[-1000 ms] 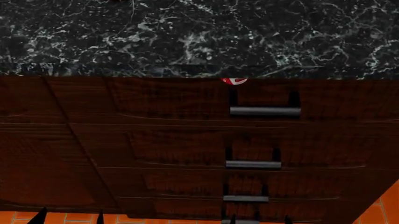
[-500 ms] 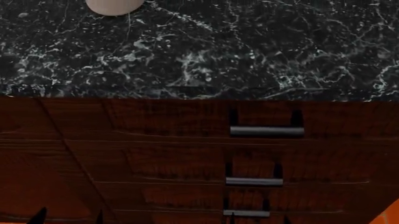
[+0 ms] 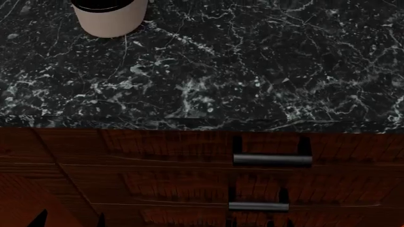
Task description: Open the right drawer.
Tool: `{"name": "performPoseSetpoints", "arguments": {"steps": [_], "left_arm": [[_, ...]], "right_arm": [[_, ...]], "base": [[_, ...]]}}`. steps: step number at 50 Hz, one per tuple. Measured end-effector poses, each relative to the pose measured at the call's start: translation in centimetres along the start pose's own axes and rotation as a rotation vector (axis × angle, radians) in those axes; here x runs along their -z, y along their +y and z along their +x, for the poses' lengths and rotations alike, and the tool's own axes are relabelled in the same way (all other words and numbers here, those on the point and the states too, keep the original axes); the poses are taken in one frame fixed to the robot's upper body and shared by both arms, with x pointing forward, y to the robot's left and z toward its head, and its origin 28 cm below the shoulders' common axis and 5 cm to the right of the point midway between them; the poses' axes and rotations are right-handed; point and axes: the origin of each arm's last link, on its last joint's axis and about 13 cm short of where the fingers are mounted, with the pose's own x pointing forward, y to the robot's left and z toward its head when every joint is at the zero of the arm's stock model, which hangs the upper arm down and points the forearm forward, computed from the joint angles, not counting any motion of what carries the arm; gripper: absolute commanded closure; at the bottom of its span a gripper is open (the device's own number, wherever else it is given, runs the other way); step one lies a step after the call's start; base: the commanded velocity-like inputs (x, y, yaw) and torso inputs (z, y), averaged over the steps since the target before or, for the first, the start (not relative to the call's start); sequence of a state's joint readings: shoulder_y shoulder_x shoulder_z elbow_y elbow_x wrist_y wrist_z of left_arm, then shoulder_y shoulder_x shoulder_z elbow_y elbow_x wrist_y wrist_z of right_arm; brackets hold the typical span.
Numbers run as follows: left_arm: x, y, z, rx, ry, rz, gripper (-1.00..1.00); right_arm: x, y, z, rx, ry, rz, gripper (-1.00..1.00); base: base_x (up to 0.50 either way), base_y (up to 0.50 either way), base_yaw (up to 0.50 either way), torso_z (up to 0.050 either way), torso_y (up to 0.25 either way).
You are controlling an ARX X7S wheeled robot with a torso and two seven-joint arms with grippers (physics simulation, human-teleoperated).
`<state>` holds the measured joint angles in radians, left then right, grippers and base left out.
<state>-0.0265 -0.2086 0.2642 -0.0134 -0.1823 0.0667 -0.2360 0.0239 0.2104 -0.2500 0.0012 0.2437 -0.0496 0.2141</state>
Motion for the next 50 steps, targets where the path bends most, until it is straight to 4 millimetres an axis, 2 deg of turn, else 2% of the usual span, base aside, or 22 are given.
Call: {"name": "performPoseSetpoints", "arguments": {"steps": [25,38,50], "left_arm": [[-0.1,0.0,0.0,-0.003,0.005,0.001,-1.00],[0.0,0.0,0.0,-0.004,0.008,0.000,-1.00],[0.2,0.0,0.2,-0.005,0.014,0.006,-1.00]], "right_arm": [[-0.1,-0.1,0.1,0.026,-0.003,-0.030,-1.00],[-0.7,-0.4,0.7,0.079,0.005,-0.203,-1.00],[-0.7,-1.0,1.2,0.105,0.014,-0.450,-1.00]], "base": [[0.00,0.00,0.00,0.000,0.000],[0.00,0.00,0.00,0.000,0.000],[0.00,0.00,0.00,0.000,0.000]]}}
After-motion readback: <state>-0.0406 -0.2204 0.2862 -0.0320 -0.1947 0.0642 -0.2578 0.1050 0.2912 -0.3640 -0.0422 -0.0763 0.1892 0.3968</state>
